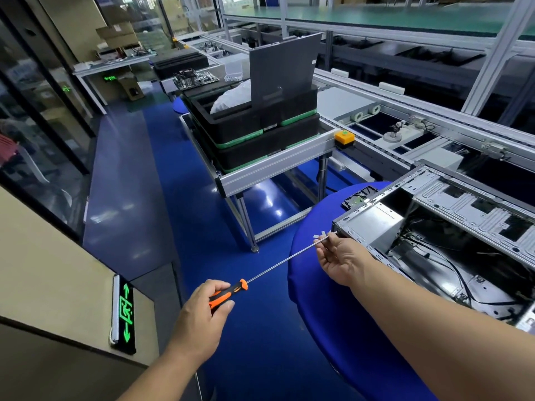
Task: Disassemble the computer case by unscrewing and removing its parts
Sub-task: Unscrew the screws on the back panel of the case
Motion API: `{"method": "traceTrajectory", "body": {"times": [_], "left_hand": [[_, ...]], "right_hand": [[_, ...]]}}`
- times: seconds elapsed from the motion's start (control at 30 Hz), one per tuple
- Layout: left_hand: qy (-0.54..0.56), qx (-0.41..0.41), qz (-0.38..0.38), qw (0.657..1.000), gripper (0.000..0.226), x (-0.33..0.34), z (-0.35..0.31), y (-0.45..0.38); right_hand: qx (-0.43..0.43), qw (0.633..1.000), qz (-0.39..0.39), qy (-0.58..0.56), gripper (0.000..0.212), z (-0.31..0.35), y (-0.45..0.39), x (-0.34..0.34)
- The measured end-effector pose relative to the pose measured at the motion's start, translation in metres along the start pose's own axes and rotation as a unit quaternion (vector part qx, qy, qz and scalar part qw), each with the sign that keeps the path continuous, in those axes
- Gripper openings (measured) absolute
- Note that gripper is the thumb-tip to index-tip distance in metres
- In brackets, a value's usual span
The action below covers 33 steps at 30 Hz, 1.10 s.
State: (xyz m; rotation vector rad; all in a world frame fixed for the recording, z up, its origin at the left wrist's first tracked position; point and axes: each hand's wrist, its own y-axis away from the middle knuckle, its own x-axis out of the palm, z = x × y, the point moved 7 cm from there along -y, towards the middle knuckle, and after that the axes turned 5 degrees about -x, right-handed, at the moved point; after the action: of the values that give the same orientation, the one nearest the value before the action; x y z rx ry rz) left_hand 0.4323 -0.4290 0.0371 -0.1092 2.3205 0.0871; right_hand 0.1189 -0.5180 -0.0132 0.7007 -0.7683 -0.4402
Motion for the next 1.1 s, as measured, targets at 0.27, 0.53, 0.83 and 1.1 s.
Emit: {"method": "traceTrajectory", "body": {"times": [0.27, 0.53, 0.83, 1.1], "left_hand": [[0.18, -0.113, 0.067, 0.975, 0.017, 0.013, 0.022, -0.01], [0.333, -0.306, 0.129, 0.883, 0.048, 0.027, 0.039, -0.005], [0.398, -0.389, 0.137, 0.819, 0.035, 0.036, 0.041, -0.001], [0.163, -0.155, 0.01, 0.974, 0.036, 0.003, 0.013, -0.015]], "right_hand": [[-0.004, 1.0, -0.008, 0.008, 0.027, 0.001, 0.003, -0.001], [-0.011, 1.0, -0.011, -0.007, 0.016, 0.002, 0.007, -0.001], [-0.015, 1.0, -0.02, -0.016, 0.016, 0.002, 0.003, 0.0], [-0.016, 0.999, -0.02, -0.023, 0.017, 0.001, -0.004, 0.0]]}}
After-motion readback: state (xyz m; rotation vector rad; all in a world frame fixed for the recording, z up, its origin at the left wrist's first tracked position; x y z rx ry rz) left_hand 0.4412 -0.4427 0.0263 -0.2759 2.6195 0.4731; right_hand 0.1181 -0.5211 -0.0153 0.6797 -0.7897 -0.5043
